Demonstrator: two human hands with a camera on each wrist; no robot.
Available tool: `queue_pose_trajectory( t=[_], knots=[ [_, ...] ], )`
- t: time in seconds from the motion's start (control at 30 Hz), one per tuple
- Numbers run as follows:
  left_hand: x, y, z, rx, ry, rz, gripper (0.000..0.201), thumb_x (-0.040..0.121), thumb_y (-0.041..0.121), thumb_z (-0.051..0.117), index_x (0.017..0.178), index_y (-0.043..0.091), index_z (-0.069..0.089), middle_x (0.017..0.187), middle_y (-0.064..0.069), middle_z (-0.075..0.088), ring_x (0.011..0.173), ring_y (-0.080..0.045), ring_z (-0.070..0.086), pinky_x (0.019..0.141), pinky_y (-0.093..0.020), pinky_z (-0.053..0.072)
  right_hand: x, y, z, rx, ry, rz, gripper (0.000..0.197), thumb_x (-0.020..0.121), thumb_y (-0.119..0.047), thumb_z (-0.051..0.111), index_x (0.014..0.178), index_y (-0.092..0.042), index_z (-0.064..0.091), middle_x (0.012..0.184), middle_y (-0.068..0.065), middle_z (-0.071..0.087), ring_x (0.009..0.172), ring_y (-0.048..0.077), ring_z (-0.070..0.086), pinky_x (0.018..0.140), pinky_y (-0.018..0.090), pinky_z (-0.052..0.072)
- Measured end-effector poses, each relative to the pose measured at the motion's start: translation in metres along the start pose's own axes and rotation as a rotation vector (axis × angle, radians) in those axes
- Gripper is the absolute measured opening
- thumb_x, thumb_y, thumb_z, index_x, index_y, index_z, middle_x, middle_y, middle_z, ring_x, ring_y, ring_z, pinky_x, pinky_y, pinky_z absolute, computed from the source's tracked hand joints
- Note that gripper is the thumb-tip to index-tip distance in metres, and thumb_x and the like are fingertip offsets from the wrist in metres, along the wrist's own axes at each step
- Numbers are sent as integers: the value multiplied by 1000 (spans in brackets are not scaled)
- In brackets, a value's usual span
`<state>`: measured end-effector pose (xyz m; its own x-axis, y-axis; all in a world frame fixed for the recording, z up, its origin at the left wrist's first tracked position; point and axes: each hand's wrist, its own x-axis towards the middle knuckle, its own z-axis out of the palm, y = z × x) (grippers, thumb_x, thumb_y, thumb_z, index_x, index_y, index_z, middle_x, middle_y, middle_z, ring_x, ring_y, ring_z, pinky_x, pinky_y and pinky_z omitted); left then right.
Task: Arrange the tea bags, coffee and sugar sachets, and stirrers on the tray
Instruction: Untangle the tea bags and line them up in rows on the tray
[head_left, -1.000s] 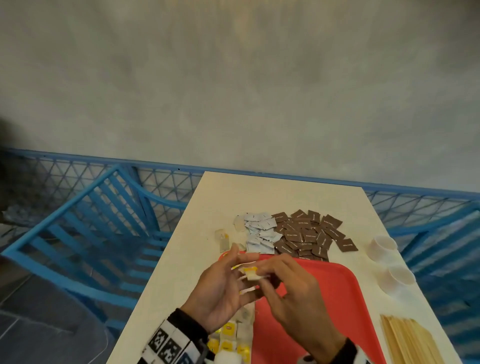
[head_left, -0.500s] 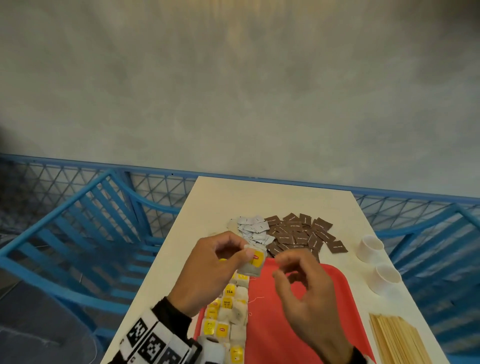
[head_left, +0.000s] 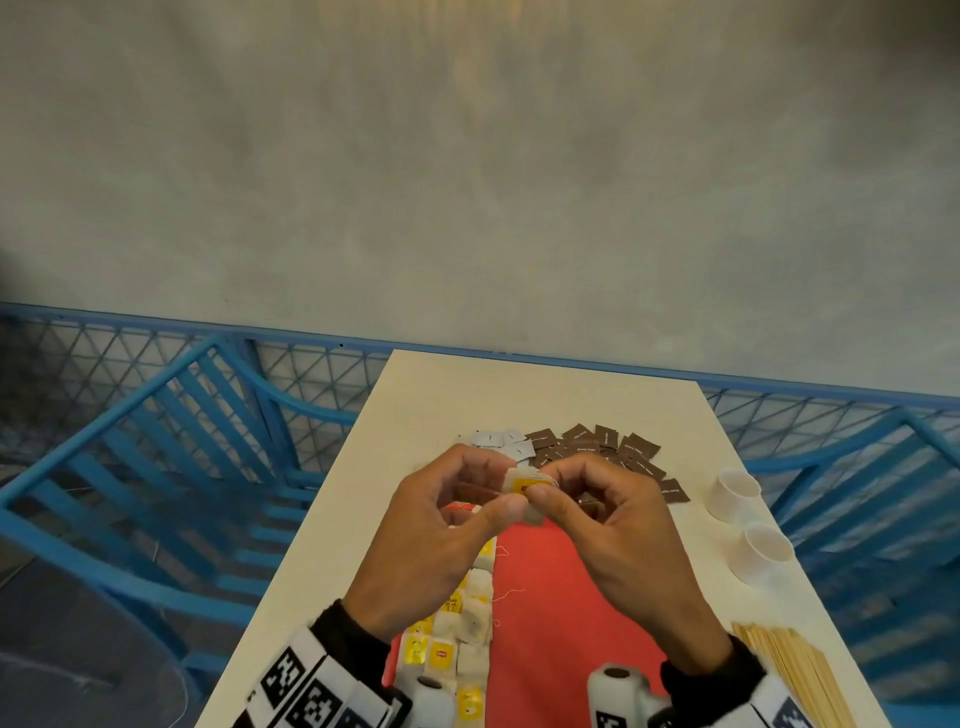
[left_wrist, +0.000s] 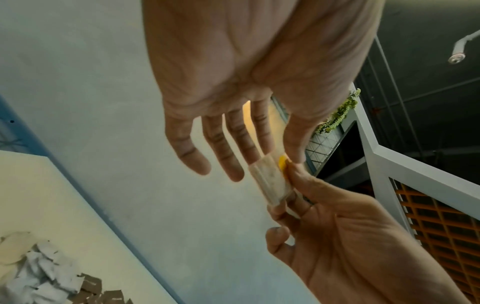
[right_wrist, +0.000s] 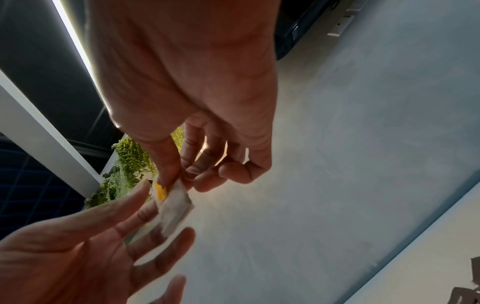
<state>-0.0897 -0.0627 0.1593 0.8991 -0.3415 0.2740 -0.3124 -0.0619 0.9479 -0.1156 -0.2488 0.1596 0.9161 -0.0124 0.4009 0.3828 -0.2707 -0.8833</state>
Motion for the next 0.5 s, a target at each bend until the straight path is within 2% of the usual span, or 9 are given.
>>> queue_pose_trajectory(
  t=[0.13, 0.2, 0.3, 0.4, 0.5],
  knots=[
    [5, 2, 5, -60, 87, 24, 6, 84, 27, 74, 84, 21, 72, 82, -2, 71, 78, -17, 67, 72, -40, 55, -2, -2, 2, 26, -21, -14, 13, 87, -29, 72, 99, -29, 73, 80, 4, 65, 76, 27, 60, 66, 47, 49],
    [6, 2, 5, -87, 105, 14, 10, 82, 28, 73, 82, 17, 72, 80, -4, 72, 78, -18, 67, 73, -38, 55, -3, -2, 1, 51, -48, -22, 12, 88, -32, 74, 96, -24, 73, 79, 5, 63, 75, 27, 59, 65, 46, 48],
    [5, 2, 6, -102, 107, 7, 19, 79, 30, 73, 83, 11, 72, 81, -4, 73, 79, -14, 68, 75, -31, 55, -3, 2, -4, 112, -36, -20, 26, 83, -41, 70, 81, -15, 66, 77, 2, 61, 72, 19, 55, 63, 37, 45],
    [6, -1, 7, -136, 105, -18, 19, 80, 29, 73, 84, 11, 73, 84, -8, 74, 82, -22, 68, 77, -33, 55, -4, 0, -4, 121, -55, -13, 26, 81, -41, 71, 96, -20, 71, 93, 3, 67, 84, 22, 62, 71, 38, 52],
    [7, -3, 8, -145, 123, -23, 16, 83, 31, 75, 83, 15, 74, 84, -8, 74, 85, -29, 68, 79, -37, 56, -5, 2, 1, 74, -7, -13, 27, 80, -44, 72, 84, -18, 73, 87, 4, 68, 80, 20, 65, 70, 35, 54]
  ],
)
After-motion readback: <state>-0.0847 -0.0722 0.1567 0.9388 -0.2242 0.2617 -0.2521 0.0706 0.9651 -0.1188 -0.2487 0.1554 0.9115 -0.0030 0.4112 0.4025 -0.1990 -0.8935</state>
